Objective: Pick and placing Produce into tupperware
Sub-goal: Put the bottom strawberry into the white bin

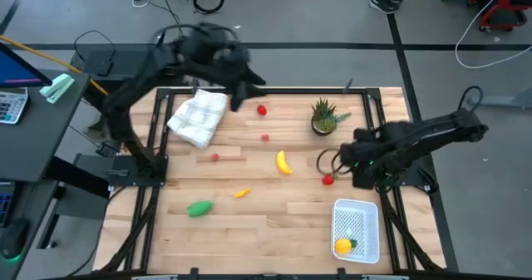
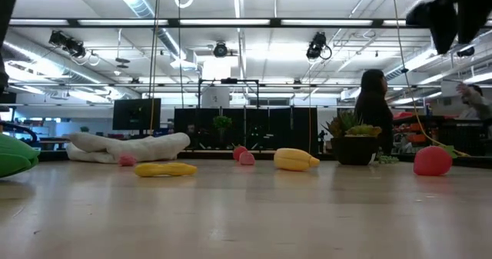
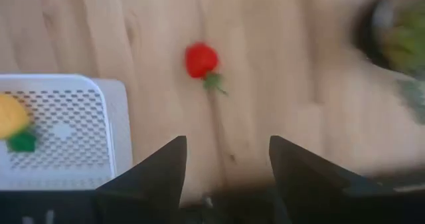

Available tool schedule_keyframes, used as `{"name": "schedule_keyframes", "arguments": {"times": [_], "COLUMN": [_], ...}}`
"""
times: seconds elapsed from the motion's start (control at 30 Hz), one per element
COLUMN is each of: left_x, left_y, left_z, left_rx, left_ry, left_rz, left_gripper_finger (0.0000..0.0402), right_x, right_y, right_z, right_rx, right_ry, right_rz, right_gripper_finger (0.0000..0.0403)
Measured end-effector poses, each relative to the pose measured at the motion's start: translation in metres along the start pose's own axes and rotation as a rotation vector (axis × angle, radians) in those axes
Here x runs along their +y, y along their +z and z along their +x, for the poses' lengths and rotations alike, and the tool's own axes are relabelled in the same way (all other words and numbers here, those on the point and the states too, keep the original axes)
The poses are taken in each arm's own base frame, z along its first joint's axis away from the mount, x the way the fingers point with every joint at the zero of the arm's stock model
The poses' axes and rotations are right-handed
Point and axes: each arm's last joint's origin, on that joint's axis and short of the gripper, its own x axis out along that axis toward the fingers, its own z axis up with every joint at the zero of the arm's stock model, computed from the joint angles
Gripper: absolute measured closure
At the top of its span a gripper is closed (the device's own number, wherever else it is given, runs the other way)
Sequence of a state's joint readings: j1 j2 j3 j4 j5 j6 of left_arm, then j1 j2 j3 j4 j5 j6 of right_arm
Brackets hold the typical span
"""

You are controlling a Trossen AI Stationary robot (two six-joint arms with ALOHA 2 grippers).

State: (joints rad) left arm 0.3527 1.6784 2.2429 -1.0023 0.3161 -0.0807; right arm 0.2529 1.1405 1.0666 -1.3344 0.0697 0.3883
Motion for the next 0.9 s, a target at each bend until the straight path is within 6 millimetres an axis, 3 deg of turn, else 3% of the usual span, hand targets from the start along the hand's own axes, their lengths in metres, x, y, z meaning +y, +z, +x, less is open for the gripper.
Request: {"name": "schedule_keyframes", "arguments": {"times": [0.17,0.33,0.43,0.9], "left_x": [-0.009,-0.014,-0.016,-0.017], "left_y": [0.006,0.007,0.007,0.005], "left_z": [-0.046,-0.071,-0.077,-0.081], "left_rx": [-0.097,-0.149,-0.163,-0.15], "left_ry": [0.038,0.071,0.071,0.072], "left_rz": [0.021,0.03,0.033,0.029], "left_gripper_finger": [0.0208,0.0215,0.0216,0.022], "right_x": [0.013,0.012,0.011,0.017], "right_y": [0.003,-0.01,-0.016,-0.002], "right_z": [0.043,0.074,0.088,0.106], "right_rx": [-0.108,-0.063,-0.036,0.021], "right_ry": [0.064,0.043,0.038,-0.007], "right_rz": [-0.086,-0.186,-0.221,-0.204], "right_gripper_finger": [0.0189,0.0198,0.0203,0.0213]}}
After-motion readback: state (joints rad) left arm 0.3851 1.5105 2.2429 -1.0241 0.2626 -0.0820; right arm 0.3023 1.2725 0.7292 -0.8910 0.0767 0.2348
